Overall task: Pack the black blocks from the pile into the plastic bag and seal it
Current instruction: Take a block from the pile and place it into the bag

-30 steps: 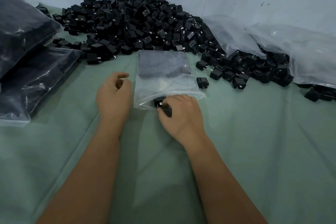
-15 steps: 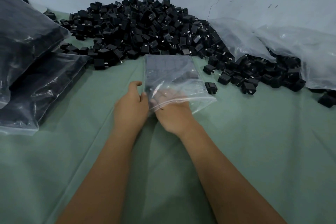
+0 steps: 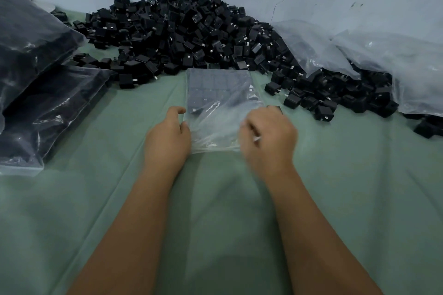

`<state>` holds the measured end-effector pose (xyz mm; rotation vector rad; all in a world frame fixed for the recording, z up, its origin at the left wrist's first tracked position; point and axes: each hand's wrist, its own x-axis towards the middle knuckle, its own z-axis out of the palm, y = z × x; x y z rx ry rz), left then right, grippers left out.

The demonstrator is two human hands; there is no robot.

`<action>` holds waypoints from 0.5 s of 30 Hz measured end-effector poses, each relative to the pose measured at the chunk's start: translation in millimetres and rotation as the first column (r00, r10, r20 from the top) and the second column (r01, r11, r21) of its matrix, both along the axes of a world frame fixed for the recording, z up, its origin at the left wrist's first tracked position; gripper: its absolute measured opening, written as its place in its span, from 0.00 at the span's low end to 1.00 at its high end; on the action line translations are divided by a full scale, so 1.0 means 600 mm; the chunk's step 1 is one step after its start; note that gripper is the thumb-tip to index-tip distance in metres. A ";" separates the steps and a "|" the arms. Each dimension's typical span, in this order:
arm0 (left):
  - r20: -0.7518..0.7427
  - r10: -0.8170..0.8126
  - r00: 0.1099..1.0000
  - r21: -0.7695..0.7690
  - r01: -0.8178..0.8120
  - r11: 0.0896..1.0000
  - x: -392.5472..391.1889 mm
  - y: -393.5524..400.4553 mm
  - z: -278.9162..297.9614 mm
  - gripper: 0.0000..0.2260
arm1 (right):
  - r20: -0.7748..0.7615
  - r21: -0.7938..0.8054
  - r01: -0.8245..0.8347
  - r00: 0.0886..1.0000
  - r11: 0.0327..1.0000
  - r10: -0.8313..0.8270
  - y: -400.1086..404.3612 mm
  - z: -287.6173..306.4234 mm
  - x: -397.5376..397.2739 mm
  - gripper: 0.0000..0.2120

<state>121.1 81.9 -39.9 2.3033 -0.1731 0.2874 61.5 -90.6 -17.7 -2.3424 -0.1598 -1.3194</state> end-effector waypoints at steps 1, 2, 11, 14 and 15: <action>0.000 -0.003 1.000 0.009 0.003 1.000 -0.001 0.000 0.000 0.13 | 0.002 0.123 0.083 0.996 0.989 -0.084 -0.024 0.000 -0.003 0.08; 0.004 -0.004 1.000 0.018 0.004 1.000 -0.001 0.000 0.000 0.13 | -0.063 0.253 0.157 0.987 0.955 -0.145 -0.047 -0.002 -0.003 0.07; 0.198 -0.222 0.955 -0.026 0.232 0.972 -0.014 -0.003 0.014 0.17 | -0.724 0.162 0.268 0.686 0.950 -0.070 -0.109 -0.039 0.027 0.20; 0.180 -0.303 0.936 0.025 0.303 0.953 -0.017 -0.004 0.016 0.23 | -0.595 0.350 0.259 0.804 0.900 0.001 -0.111 -0.038 0.026 0.16; 0.165 -0.319 0.933 0.047 0.315 0.948 -0.018 -0.004 0.018 0.26 | -0.524 0.440 0.248 0.851 0.863 0.022 -0.110 -0.035 0.025 0.17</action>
